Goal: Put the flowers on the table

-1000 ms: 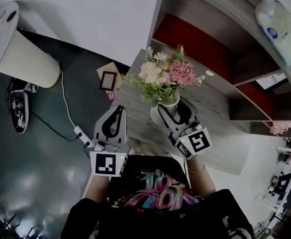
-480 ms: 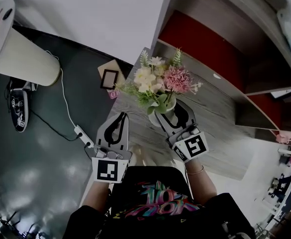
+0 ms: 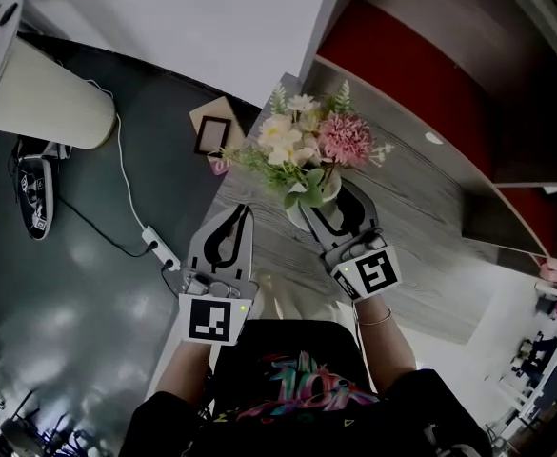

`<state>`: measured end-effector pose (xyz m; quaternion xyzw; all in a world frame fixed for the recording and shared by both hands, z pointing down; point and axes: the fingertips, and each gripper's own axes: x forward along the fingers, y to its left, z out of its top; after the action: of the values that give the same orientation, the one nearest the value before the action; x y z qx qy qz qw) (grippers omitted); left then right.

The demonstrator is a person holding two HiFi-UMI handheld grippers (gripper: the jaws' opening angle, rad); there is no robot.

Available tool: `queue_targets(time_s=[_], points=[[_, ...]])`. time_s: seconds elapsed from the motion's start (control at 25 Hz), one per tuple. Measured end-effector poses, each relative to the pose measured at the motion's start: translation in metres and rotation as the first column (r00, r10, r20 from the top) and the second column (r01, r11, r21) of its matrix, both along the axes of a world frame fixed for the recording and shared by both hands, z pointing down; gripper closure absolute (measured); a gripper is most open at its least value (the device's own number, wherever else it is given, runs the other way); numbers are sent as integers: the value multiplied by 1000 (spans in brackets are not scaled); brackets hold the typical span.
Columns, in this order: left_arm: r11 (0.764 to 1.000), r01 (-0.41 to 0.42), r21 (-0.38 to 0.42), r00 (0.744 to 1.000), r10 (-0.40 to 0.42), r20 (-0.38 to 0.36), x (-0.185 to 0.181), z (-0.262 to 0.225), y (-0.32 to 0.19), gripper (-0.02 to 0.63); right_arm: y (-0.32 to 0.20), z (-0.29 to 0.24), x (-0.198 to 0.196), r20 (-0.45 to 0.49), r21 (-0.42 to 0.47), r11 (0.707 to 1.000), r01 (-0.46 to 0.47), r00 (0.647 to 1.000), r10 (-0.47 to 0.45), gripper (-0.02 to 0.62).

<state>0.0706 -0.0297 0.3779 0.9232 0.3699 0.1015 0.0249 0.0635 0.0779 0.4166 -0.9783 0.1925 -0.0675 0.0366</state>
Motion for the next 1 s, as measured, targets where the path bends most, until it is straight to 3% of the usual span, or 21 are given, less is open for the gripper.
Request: queue_targets(time_s=[0.6,0.84,1.0], points=[[1000,-1,-2,1000,1,7,-4,28,1,571,5,21,6,-67,-19,997,-78,995,76,347],[1000,12,10,1000,-12,16,11,44,8,571,17,32,19,-90,-24,994,-106,991,103,347],[1000,26,5,1000,-26,4,4,43,8,571,17,30,7,-113,-41,994,-105,989,100,345]])
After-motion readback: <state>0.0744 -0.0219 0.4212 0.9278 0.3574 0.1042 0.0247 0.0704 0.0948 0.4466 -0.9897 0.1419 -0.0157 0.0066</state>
